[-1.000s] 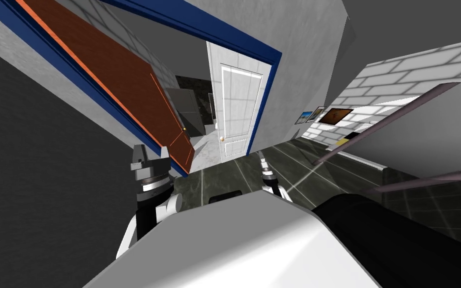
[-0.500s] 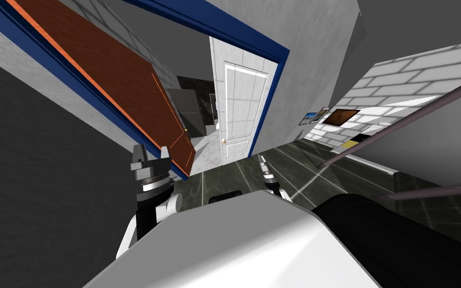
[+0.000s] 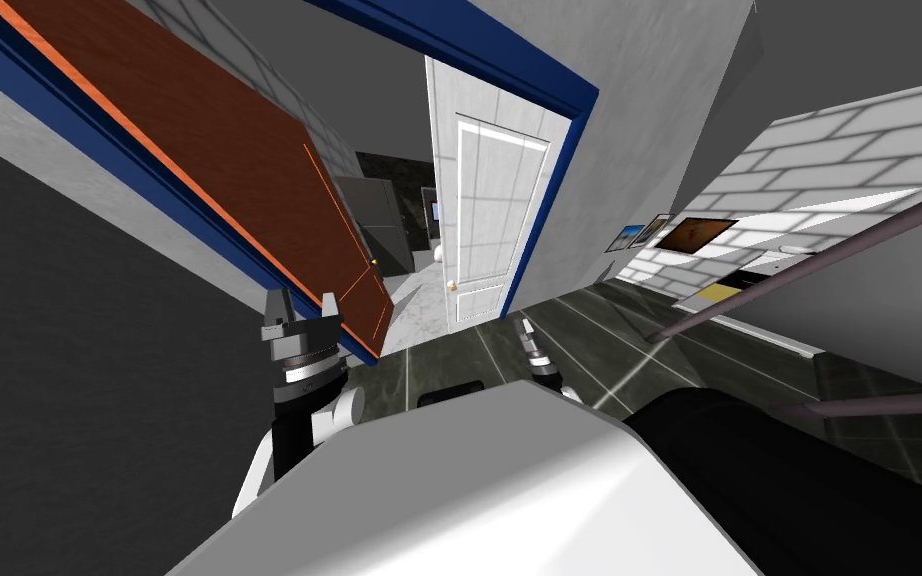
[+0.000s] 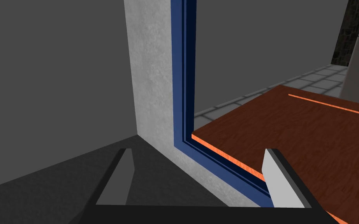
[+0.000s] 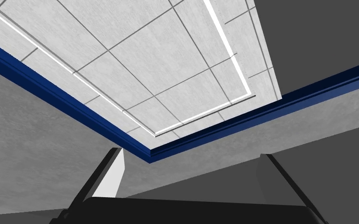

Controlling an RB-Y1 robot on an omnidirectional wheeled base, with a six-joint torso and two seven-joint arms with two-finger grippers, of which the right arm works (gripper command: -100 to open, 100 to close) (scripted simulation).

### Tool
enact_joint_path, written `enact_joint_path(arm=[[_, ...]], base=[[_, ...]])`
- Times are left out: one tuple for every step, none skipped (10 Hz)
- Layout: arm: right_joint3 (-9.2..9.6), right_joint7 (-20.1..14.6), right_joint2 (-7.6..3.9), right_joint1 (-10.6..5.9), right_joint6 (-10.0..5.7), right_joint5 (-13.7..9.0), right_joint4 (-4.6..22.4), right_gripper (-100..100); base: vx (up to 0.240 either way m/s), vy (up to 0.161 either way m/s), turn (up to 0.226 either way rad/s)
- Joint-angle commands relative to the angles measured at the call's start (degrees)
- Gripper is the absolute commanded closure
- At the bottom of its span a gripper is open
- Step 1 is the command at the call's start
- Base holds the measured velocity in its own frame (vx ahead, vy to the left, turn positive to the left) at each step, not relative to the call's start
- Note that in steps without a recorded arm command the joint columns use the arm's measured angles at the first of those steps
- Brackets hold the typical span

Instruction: Push the door open

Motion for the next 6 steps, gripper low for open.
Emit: enact_joint_path(arm=[[-0.63,1.75,-0.02,0.50,-1.58,1.03,1.60,-100],[-1.25,3.34,0.01,0.75,-3.07,2.01,3.44,-100],[-1.56,4.14,0.02,0.88,-3.82,2.50,4.37,-100],[-2.18,5.74,0.06,1.12,-5.32,3.48,6.21,-100],[-2.49,6.53,0.07,1.25,-6.06,3.97,7.13,-100],[-2.80,7.33,0.11,1.37,-6.81,4.46,8.06,-100]], base=[[0.147,0.045,0.018],[0.162,0.056,0.024],[0.156,0.044,0.021],[0.146,0.032,0.029],[0.136,0.022,0.016],[0.117,0.027,0.017]])
